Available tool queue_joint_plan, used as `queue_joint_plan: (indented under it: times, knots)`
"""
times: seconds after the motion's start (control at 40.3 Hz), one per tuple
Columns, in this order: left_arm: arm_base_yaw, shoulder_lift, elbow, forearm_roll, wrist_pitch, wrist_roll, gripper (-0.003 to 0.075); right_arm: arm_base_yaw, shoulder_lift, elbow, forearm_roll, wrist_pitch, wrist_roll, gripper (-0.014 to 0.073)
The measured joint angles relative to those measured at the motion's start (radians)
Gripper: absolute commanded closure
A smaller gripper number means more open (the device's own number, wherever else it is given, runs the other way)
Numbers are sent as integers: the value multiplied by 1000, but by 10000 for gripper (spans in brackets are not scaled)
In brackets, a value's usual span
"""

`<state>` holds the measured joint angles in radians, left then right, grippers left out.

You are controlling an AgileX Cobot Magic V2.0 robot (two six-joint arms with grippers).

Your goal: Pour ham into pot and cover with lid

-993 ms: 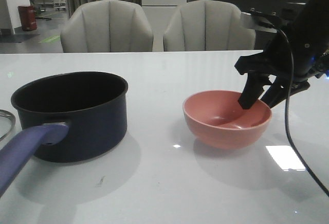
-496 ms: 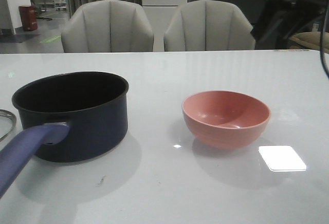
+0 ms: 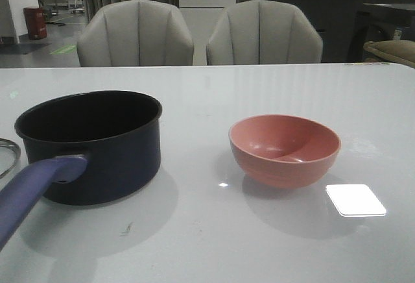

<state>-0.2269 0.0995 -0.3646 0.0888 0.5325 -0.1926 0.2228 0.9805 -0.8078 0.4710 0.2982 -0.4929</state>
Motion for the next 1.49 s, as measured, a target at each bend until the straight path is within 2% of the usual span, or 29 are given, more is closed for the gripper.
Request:
queue_joint_plan:
  times: [0.273, 0.397, 0.521, 0.62, 0.695, 0.72, 0.794, 1.092, 1.266, 1.365, 1.489]
  knots:
    - [0, 0, 0, 0, -2, 0, 168, 123, -322, 351, 11, -325, 0, 123]
    - [0, 0, 0, 0, -2, 0, 168, 153, -446, 476, 13, -389, 0, 123]
    - [0, 0, 0, 0, -2, 0, 168, 161, -503, 555, 13, -392, 0, 138]
    - [0, 0, 0, 0, -2, 0, 168, 161, -508, 592, 13, -392, 0, 286]
    - [0, 0, 0, 0, -2, 0, 168, 161, -508, 602, 13, -390, 0, 455]
    - [0, 0, 0, -2, -2, 0, 168, 161, -508, 602, 13, -390, 0, 473]
    - [0, 0, 0, -2, -2, 0, 168, 161, -508, 602, 13, -390, 0, 433]
    - [0, 32, -33, -3, 24, 0, 161, 161, -508, 602, 13, -390, 0, 434]
    - [0, 181, -99, 9, 100, 0, 73, 161, -508, 602, 13, -390, 0, 434]
    - [0, 283, -132, 15, 112, -5, 71, 161, -508, 602, 13, -390, 0, 434]
    - [0, 424, -176, 58, 117, -90, 71, 161, -508, 602, 13, -390, 0, 434]
